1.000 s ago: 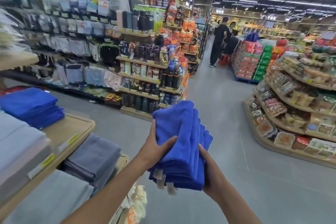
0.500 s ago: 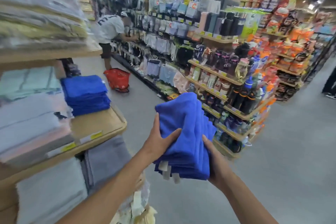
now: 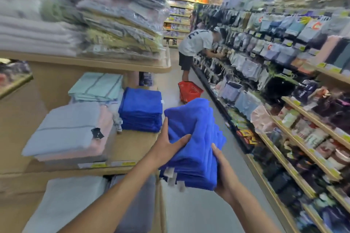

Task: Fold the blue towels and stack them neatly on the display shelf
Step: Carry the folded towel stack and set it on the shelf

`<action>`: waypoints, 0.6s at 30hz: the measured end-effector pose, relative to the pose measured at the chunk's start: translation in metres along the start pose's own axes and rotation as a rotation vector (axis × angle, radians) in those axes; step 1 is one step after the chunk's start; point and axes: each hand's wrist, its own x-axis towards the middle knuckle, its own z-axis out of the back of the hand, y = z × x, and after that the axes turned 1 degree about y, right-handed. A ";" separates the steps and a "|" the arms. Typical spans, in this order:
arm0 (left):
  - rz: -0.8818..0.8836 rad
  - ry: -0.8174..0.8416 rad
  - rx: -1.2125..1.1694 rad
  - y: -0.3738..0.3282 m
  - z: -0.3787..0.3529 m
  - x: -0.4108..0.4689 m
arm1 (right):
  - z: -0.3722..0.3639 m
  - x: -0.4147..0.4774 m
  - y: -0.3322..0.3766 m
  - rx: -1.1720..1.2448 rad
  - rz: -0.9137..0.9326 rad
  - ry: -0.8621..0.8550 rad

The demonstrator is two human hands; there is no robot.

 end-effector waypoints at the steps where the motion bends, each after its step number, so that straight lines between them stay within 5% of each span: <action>1: -0.001 -0.031 -0.002 -0.001 0.004 0.008 | 0.000 0.015 0.005 -0.009 -0.017 0.015; 10: 0.084 -0.434 0.048 -0.002 0.043 0.060 | -0.015 0.156 0.035 -0.040 -0.199 0.356; 18: 0.001 -0.936 0.033 -0.013 0.005 0.088 | -0.014 0.256 0.074 -0.126 -0.444 0.747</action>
